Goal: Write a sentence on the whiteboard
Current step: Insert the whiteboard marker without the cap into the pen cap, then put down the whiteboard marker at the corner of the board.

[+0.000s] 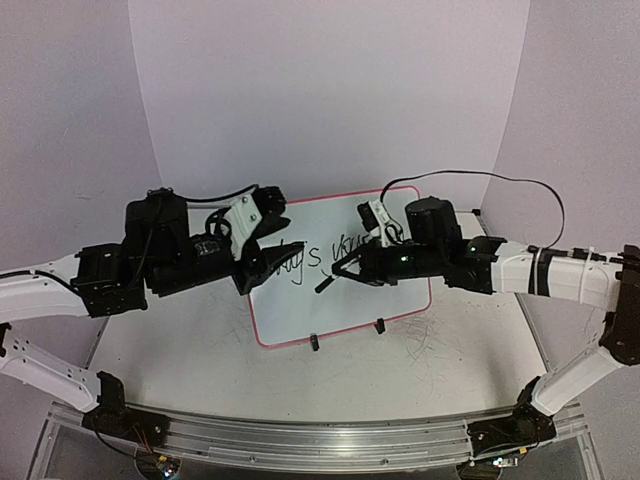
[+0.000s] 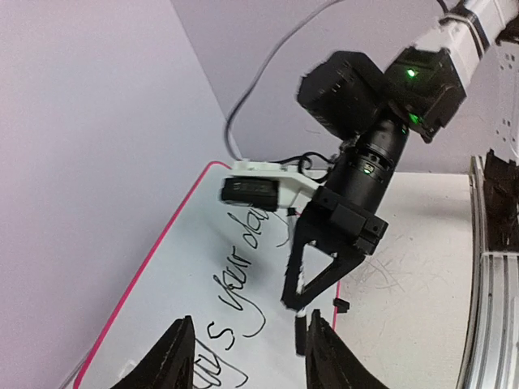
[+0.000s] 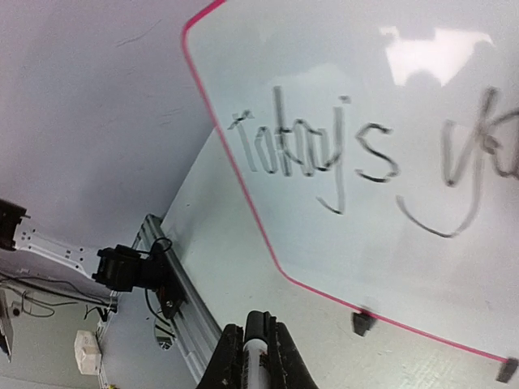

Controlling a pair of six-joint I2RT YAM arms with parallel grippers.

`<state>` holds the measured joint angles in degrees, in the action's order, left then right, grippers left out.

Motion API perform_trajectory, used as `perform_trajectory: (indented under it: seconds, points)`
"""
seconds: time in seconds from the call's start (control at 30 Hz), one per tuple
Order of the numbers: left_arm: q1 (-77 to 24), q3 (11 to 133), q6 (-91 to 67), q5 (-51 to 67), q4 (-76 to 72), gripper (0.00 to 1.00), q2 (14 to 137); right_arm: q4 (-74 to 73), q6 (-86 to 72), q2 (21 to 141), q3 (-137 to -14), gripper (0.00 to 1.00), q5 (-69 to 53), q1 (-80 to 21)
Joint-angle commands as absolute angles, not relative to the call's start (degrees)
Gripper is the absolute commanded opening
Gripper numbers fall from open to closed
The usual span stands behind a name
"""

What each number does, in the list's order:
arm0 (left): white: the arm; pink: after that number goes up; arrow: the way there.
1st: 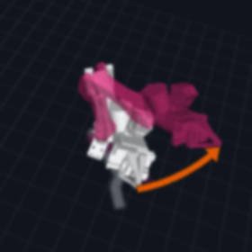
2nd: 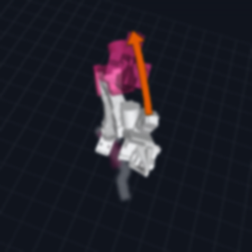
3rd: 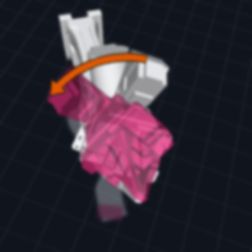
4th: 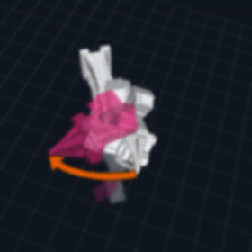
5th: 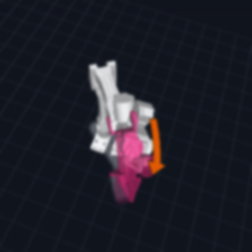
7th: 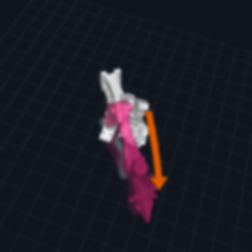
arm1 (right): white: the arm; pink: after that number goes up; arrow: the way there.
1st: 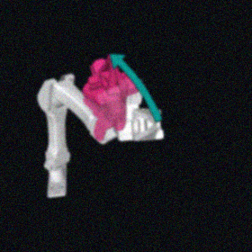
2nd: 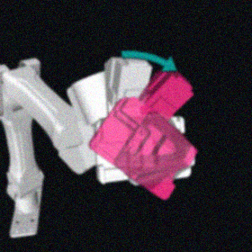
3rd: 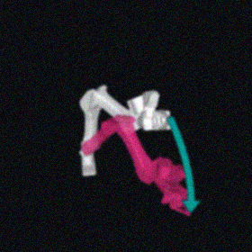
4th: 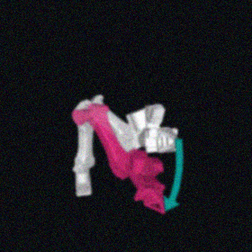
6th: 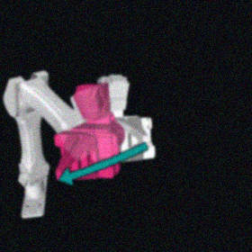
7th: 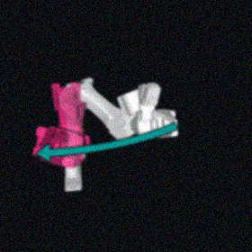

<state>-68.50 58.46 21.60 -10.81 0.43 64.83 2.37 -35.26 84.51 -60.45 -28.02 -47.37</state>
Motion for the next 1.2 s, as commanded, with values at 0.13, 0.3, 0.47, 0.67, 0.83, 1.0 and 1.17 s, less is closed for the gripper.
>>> perform_trajectory:
  seconds: [0.13, 0.3, 0.47, 0.67, 0.83, 1.0, 1.17]
  points:
    - [-67.02, 55.13, 11.92, -22.87, 2.20, 0.61, 60.11, -2.28, -38.87, 75.40, -47.24, 0.00, -40.59, -35.17]
    - [-64.52, 54.93, 8.61, -22.11, 2.10, 0.64, 61.27, -5.85, -45.52, 68.82, -35.31, 0.00, -46.23, -25.96]
    - [-63.33, 54.97, 7.58, -19.16, 1.49, 0.66, 63.81, -8.89, -50.70, 66.60, -26.56, 0.02, -49.85, -14.41]
    - [-63.12, 53.10, 7.45, -17.05, 0.41, 0.67, 62.47, -18.29, -44.77, 72.98, -27.60, 0.06, -42.62, -8.46]
    - [-63.12, 50.88, 7.26, -17.25, -0.26, 0.67, 58.07, -17.83, -40.29, 82.30, -28.35, 0.07, -44.11, -5.80]
    - [-63.02, 47.68, 6.46, -17.13, -2.84, 0.69, 52.74, -16.74, -37.52, 87.50, -29.38, 0.09, -42.13, -4.49]
    - [-63.02, 47.61, 6.51, -17.85, -2.28, 0.69, 49.87, -16.64, -38.36, 87.83, -30.50, 0.28, -38.65, -4.00]
